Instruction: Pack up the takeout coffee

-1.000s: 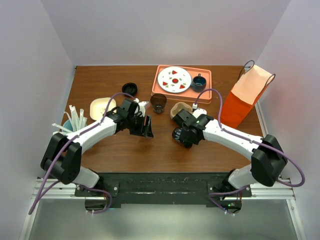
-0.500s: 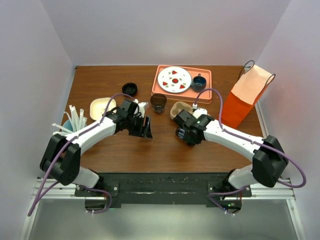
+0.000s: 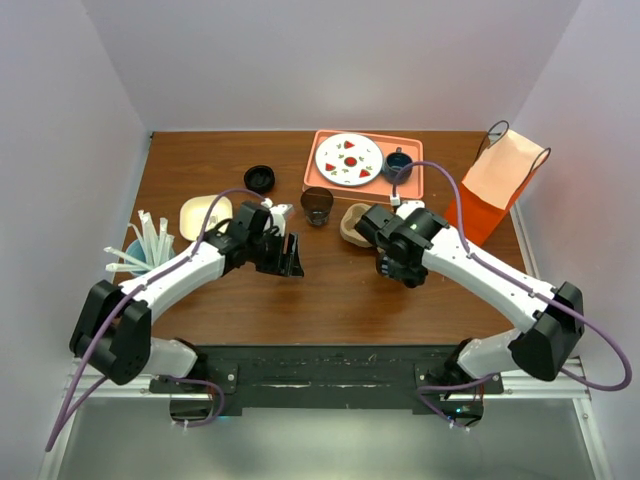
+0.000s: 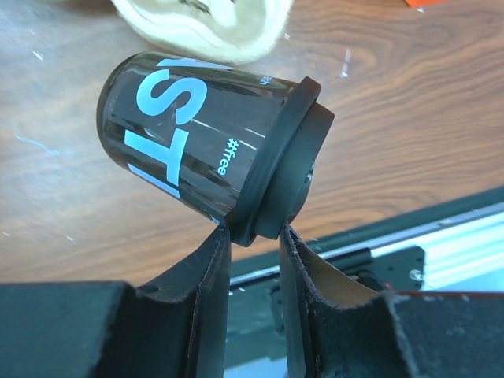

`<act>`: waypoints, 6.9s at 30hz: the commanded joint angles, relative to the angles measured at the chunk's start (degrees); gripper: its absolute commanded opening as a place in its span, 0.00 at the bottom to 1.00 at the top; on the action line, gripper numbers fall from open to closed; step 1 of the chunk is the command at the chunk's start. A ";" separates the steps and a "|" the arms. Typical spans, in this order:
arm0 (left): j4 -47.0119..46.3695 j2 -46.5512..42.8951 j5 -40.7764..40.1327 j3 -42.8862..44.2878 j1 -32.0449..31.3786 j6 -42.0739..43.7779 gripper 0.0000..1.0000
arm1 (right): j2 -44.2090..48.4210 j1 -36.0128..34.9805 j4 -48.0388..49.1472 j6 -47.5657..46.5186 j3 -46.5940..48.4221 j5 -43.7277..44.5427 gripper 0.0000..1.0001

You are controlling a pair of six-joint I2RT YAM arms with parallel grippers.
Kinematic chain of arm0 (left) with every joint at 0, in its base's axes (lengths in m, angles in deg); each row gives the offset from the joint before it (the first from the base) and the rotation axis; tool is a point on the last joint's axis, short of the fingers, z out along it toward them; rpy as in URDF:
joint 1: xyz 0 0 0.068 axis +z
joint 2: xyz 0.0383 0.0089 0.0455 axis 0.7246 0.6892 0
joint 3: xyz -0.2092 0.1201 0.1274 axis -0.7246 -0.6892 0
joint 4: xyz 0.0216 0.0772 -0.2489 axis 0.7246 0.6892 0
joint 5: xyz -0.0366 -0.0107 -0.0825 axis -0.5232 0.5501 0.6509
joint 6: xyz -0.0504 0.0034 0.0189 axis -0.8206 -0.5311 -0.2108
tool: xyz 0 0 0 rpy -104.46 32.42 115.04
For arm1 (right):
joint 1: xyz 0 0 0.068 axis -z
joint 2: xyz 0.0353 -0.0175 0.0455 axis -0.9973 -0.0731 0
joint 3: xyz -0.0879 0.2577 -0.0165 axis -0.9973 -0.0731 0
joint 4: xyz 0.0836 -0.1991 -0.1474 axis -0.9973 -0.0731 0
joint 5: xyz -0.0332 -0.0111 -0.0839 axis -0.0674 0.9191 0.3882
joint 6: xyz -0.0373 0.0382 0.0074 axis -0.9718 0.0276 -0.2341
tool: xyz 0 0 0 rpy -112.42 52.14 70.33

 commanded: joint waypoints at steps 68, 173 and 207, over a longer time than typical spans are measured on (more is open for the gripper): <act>2.79 -8.96 7.63 0.47 3.30 0.20 0.63 | -2.84 40.37 9.01 9.13 -13.96 -2.58 0.89; 7.29 -13.53 4.64 8.46 3.30 1.95 0.63 | -24.19 66.57 -9.17 22.23 4.30 39.70 0.72; 6.40 -31.43 2.81 -3.04 -5.13 -4.64 0.58 | -9.26 65.25 33.93 -62.15 -5.85 25.89 0.77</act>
